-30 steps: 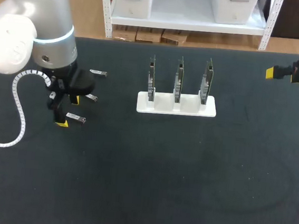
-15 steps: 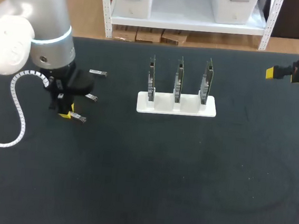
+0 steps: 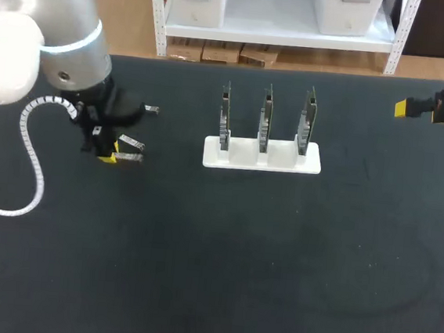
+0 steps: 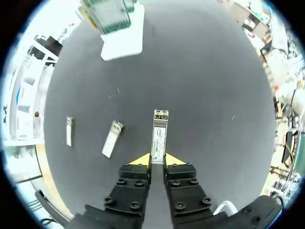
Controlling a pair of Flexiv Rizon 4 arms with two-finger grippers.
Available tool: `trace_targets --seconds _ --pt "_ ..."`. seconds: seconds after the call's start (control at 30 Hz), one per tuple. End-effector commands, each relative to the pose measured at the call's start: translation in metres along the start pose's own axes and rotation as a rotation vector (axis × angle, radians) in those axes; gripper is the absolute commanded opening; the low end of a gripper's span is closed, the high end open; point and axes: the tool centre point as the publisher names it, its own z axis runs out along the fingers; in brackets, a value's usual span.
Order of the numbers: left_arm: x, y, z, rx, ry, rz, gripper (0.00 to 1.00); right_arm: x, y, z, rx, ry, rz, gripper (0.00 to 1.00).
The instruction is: Pick up the optical module with the left hand, and insert it into the network port with the right hand.
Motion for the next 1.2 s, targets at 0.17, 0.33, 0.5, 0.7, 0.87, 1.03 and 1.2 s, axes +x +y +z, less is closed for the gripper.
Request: trace_targets --seconds 0.17,0.33,0.5,0.7,0.87,1.03,1.2 --pt "-0.014 -0.014 -0.041 -0.026 -0.176 -0.018 0.00 0.000 -0.001 0.001 -0.002 0.000 -0.002 1.00" --pt "-0.028 -0.016 -0.060 0.004 -0.333 -0.087 0.00 0.000 -0.001 0.001 -0.002 0.000 -0.002 1.00" --pt "-0.043 -0.021 -0.077 0.003 -0.425 -0.072 0.00 0.000 -0.001 0.001 -0.002 0.000 -0.002 1.00" --pt "-0.051 -0.024 -0.102 -0.035 -0.504 -0.030 0.00 0.000 -0.001 0.001 -0.002 0.000 -0.002 1.00" --pt "-0.052 -0.025 -0.115 -0.091 -0.534 -0.021 0.00 0.000 -0.001 0.001 -0.002 0.000 -0.002 1.00" --pt "-0.052 -0.024 -0.116 -0.103 -0.553 -0.026 0.00 0.000 -0.001 0.001 -0.002 0.000 -0.002 1.00" --pt "-0.052 -0.024 -0.116 -0.103 -0.553 -0.026 0.00 0.000 -0.001 0.001 -0.002 0.000 -0.002 1.00"
